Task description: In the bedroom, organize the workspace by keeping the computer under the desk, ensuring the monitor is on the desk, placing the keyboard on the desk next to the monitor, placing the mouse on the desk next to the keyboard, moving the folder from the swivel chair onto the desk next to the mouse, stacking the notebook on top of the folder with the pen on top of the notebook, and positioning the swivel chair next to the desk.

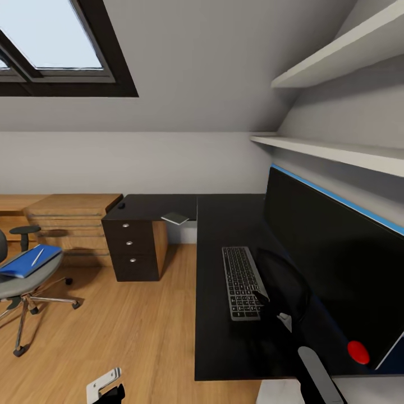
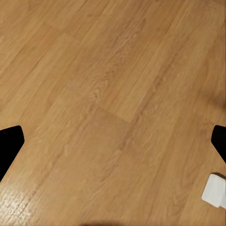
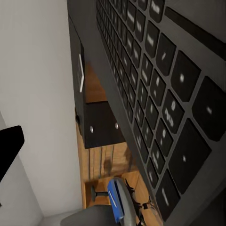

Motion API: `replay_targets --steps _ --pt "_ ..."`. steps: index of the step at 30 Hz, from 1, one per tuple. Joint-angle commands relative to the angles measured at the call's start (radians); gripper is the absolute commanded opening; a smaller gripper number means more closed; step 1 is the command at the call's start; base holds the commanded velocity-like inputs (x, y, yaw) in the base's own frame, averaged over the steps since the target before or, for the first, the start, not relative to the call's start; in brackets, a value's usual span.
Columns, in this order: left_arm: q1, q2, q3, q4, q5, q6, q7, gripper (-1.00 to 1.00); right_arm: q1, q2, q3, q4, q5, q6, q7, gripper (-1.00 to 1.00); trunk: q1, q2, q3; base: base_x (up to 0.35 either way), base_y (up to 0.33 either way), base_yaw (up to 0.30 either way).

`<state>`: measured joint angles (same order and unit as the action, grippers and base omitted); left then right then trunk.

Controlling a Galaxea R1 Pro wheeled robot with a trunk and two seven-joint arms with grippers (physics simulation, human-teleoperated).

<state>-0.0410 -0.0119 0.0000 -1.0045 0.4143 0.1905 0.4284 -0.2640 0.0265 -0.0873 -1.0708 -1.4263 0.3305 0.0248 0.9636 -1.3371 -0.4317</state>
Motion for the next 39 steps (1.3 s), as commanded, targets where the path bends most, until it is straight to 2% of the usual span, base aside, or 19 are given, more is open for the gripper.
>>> replay_targets --steps 1,15,22,39 --pt "0.0 0.0 0.0 -0.002 0.006 0.004 0.005 1.0 -0.001 0.001 -0.004 0.0 -0.004 0.007 0.001 1.0 0.004 -0.008 -0.004 0.0 0.0 0.0" --pt "0.0 0.001 0.001 0.002 0.007 0.003 -0.006 1.0 -0.001 0.001 -0.005 0.0 -0.003 0.007 0.001 1.0 0.004 -0.008 -0.004 0.0 0.0 0.0" --pt "0.0 0.002 0.0 0.042 0.006 0.002 -0.007 1.0 -0.001 0.001 -0.005 -0.001 -0.003 0.007 0.001 1.0 0.004 -0.008 -0.004 -0.028 0.0 0.0" --pt "0.0 0.004 0.001 0.057 0.007 0.002 -0.007 1.0 -0.001 0.001 -0.005 -0.001 -0.003 0.007 0.002 1.0 0.004 -0.008 -0.004 -0.309 0.0 0.0"
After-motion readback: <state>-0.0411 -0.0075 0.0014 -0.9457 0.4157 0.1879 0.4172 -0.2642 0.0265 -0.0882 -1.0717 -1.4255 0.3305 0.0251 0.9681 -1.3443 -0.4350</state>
